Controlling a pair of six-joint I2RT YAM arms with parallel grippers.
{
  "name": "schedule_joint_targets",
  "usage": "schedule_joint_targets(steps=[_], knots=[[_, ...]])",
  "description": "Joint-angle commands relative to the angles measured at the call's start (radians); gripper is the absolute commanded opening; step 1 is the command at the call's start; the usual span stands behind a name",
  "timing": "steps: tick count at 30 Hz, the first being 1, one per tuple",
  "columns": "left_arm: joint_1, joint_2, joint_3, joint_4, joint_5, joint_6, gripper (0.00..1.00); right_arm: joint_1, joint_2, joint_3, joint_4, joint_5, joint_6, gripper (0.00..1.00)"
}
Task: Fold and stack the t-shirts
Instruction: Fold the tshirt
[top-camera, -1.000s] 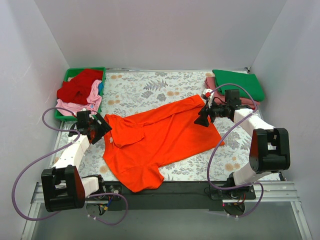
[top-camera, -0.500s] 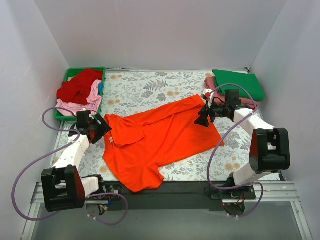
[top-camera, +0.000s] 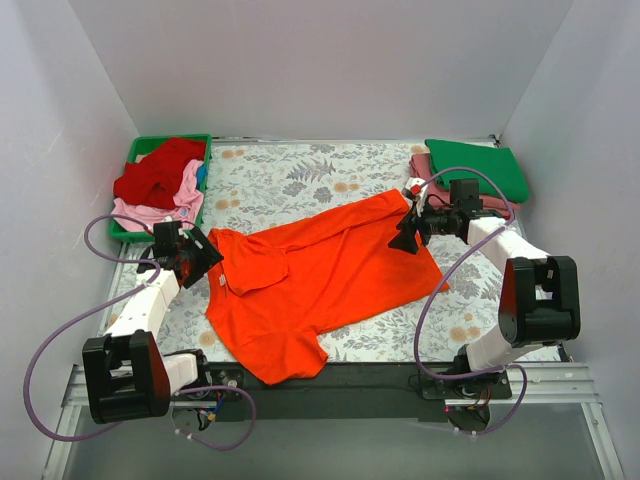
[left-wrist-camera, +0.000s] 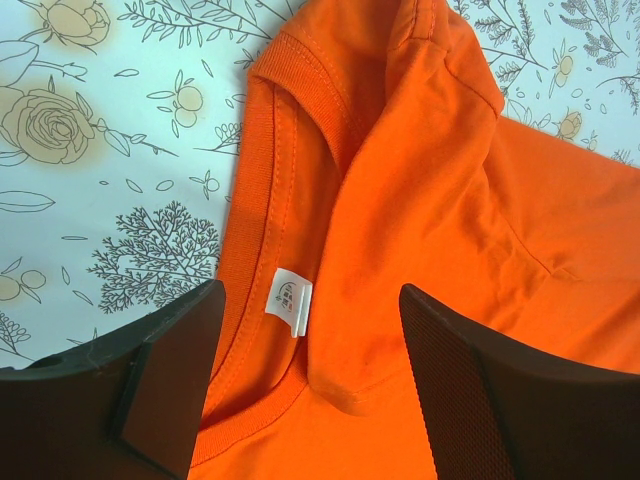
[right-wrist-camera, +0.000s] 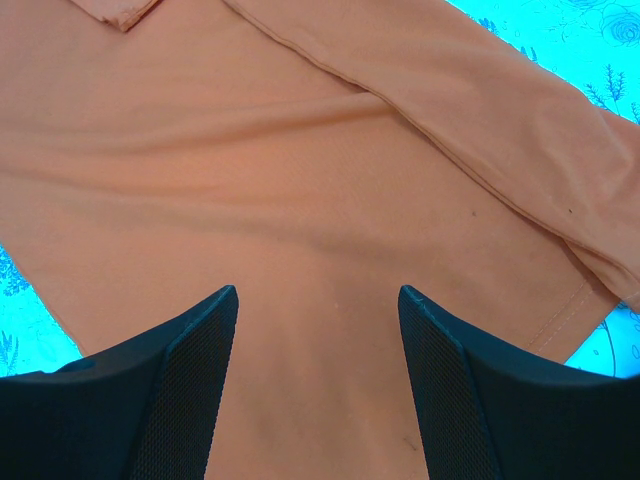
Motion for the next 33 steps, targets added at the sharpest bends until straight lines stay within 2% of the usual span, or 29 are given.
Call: schedule_joint_targets(steps=[1, 11, 33], knots=[[0.006, -0.004, -0.004, 0.013, -0.022, 0.009, 0.69, -0.003, 0.004, 0.013, -0.021, -0.026, -0.009, 0.72], [0.009, 0.016, 0.007, 0.021, -0.043, 0.01, 0.68, -0.003, 0.005, 0.013, -0.024, -0.028, -0.011, 0.72], [0.008, 0.259, 0.112, 0.059, -0.16, 0.036, 0.5, -0.002, 0.015, 0.019, -0.033, -0.032, -0.018, 0.73]])
